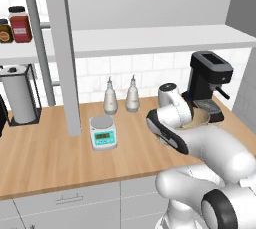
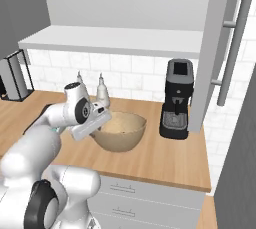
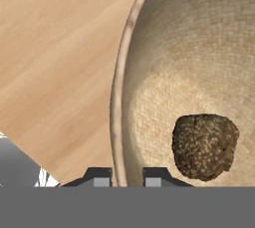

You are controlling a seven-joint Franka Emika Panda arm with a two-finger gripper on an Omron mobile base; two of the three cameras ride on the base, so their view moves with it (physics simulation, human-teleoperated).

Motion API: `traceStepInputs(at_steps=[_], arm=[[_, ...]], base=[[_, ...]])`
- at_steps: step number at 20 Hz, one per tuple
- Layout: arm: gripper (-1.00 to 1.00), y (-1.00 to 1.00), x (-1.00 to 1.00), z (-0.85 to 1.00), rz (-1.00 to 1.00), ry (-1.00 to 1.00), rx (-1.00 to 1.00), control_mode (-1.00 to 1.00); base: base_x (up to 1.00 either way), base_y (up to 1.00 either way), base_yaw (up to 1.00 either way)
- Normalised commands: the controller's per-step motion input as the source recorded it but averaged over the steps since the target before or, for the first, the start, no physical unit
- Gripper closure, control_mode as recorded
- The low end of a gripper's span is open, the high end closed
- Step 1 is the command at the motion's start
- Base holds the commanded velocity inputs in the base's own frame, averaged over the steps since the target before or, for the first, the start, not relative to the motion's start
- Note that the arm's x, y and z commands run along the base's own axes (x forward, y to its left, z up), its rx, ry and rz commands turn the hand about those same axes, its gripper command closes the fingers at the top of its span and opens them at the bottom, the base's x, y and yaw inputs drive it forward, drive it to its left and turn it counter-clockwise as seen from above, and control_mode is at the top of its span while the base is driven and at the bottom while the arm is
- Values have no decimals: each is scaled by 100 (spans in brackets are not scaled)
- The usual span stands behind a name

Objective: Open the cabinet, pick up the bread from the cabinet and place it in the basket. Then move the basket to the dining counter.

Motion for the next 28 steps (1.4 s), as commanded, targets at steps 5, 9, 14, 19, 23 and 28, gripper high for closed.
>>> traceStepInputs(at_steps=[5,9,14,19,23,28], arm=[[100,-6,-72,90,18,-20,0,-100],[100,0,-91,91,17,-16,0,-100],[100,0,-83,52,17,0,0,-100],[100,8,-29,66,10,-1,1,-100],[100,3,0,11,0,-2,0,-100],[100,0,0,0,0,0,0,-100]], base=[[0,0,0],[0,0,0],[0,0,0],[0,0,0],[0,0,0],[0,0,0]])
